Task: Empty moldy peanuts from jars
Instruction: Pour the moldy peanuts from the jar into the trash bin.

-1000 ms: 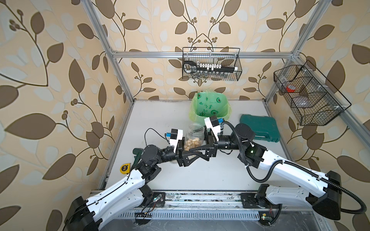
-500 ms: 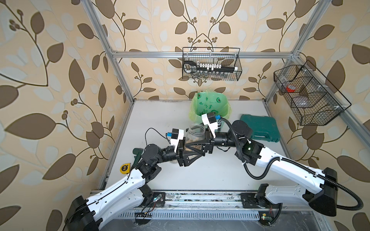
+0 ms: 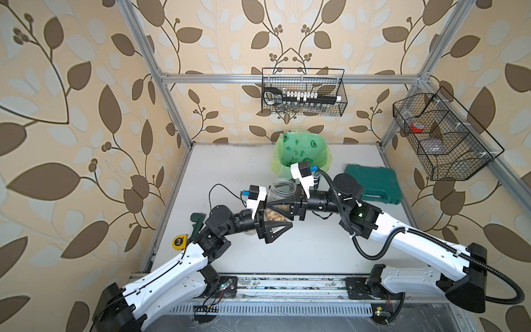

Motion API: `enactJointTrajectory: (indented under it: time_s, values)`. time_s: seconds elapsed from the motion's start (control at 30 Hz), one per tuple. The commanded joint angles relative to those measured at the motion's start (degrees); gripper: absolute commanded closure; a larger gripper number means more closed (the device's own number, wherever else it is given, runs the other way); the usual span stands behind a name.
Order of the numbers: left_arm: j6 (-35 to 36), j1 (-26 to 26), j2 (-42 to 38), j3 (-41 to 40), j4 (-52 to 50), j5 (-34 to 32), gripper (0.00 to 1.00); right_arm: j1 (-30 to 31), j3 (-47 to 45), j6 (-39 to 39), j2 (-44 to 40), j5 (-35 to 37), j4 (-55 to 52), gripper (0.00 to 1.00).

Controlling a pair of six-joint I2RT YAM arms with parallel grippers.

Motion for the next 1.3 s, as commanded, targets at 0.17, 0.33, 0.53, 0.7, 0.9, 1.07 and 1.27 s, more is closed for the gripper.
enactJointTrajectory:
  time_s: [0.17, 0.33, 0.53, 0.7, 0.9, 1.07, 1.27]
  values:
    - [6.8, -0.1, -7.3, 1.0, -11.3, -7.6, 0.01, -10.1, 6.2, -4.9, -3.6, 19.9, -20.4, 0.69]
    - [9.2, -0.1, -9.4, 0.8, -15.2, -10.7, 0.01, -16.2, 16.7, -12.8, 2.7, 25.8, -32.6, 0.76]
    - [10.1, -0.1, -9.0, 0.4, -15.8, -12.2, 0.01, -16.6, 33.3, -21.0, 15.2, 40.3, -44.1, 0.84]
    - [11.1, -0.1, -10.2, -0.2, -17.2, -14.2, 0.01, -16.4, 37.5, -35.1, 22.5, 53.0, -44.1, 1.00]
    - [11.7, -0.1, -11.1, -0.6, -17.9, -15.5, 0.01, -13.9, 26.3, -59.7, 21.8, 59.8, -27.8, 1.00]
    - [11.7, -0.1, -10.7, -0.7, -17.7, -15.7, 0.01, -13.2, 24.9, -72.8, 23.7, 62.1, -25.8, 1.00]
    - [11.7, -0.1, -10.3, -0.7, -17.5, -15.7, 0.01, -13.1, 24.5, -87.9, 28.0, 68.8, -20.4, 1.00]
